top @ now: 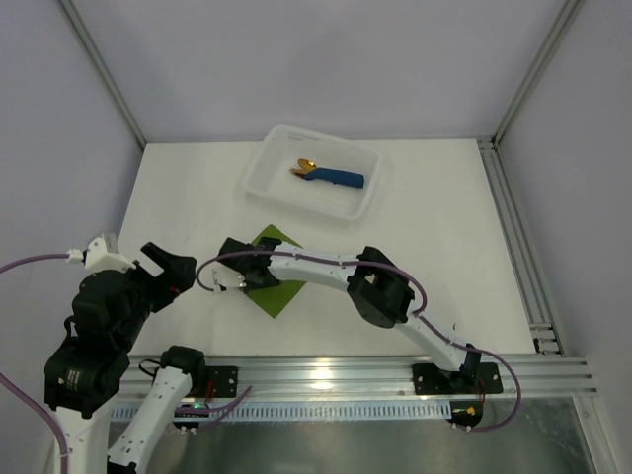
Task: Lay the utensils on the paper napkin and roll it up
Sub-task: Place the utensils on the napkin.
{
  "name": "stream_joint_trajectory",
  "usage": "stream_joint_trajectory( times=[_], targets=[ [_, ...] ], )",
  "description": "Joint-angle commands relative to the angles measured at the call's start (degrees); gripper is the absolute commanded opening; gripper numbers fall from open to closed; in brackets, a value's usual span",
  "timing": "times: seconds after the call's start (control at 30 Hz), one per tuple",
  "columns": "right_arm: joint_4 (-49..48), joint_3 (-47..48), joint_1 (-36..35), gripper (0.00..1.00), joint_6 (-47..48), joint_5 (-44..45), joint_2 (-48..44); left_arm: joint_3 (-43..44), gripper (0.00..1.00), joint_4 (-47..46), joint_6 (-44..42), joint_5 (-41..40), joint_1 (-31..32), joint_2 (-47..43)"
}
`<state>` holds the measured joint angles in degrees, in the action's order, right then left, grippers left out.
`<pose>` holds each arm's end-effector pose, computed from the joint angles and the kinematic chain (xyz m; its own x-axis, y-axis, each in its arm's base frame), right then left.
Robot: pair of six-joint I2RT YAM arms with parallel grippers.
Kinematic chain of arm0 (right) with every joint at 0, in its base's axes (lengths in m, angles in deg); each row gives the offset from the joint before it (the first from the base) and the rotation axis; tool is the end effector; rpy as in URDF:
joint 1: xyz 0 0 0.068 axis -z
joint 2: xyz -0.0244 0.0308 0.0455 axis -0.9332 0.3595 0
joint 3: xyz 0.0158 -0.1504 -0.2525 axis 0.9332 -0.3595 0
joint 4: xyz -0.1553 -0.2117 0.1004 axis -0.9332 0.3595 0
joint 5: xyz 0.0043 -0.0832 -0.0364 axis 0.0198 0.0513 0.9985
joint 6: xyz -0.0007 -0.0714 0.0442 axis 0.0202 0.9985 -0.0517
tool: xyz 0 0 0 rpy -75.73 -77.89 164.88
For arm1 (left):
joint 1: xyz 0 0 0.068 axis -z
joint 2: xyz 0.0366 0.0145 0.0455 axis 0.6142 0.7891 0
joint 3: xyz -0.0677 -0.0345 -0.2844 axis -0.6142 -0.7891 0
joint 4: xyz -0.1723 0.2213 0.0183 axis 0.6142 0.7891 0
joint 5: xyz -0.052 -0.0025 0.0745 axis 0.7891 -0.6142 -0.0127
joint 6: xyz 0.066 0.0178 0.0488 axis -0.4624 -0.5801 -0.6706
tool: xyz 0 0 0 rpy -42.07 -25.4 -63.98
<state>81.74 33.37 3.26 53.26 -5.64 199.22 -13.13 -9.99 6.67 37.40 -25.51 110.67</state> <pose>0.2425 0.4923 0.1350 0.2552 -0.9617 -0.1004 -0.8990 -0.1978 -0.3908 0.0662 -0.0008 0.3990 -0.3304 -0.6138 -0.7170 -0.2406 0.7893 -0.5649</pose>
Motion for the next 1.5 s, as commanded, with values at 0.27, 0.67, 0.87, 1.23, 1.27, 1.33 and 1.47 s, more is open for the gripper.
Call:
stream_joint_trajectory(
  times=[0.27,0.67,0.87,1.23,1.27,1.33,1.47],
  targets=[
    [-1.41,0.85,1.42,0.04,0.34,0.7,0.43,0.12,0.93,-0.53,-0.88,0.29,0.1,0.2],
    [-0.62,0.94,1.07,0.05,0.86,1.14,-0.62,0.03,0.93,-0.97,-0.79,0.55,0.1,0.29],
    [-1.32,1.11,0.02,0.05,1.3,1.14,-2.03,0.12,0.93,-0.97,-0.79,0.55,0.1,0.38],
    [-0.89,1.11,-0.07,0.06,1.48,1.14,-1.24,0.21,0.93,-0.53,-0.88,0.37,0.1,0.02],
    [-0.97,1.11,-0.07,0.06,1.56,1.4,-1.15,0.21,0.93,-0.44,-0.88,0.37,0.1,0.02],
    [-0.97,1.2,0.01,0.07,1.65,1.67,-0.8,0.21,0.93,-0.35,-0.97,0.37,0.1,0.11],
    [-0.97,1.38,0.1,0.08,1.3,1.67,-0.62,0.39,0.93,-0.27,-1.06,0.37,0.1,0.02]
  ],
)
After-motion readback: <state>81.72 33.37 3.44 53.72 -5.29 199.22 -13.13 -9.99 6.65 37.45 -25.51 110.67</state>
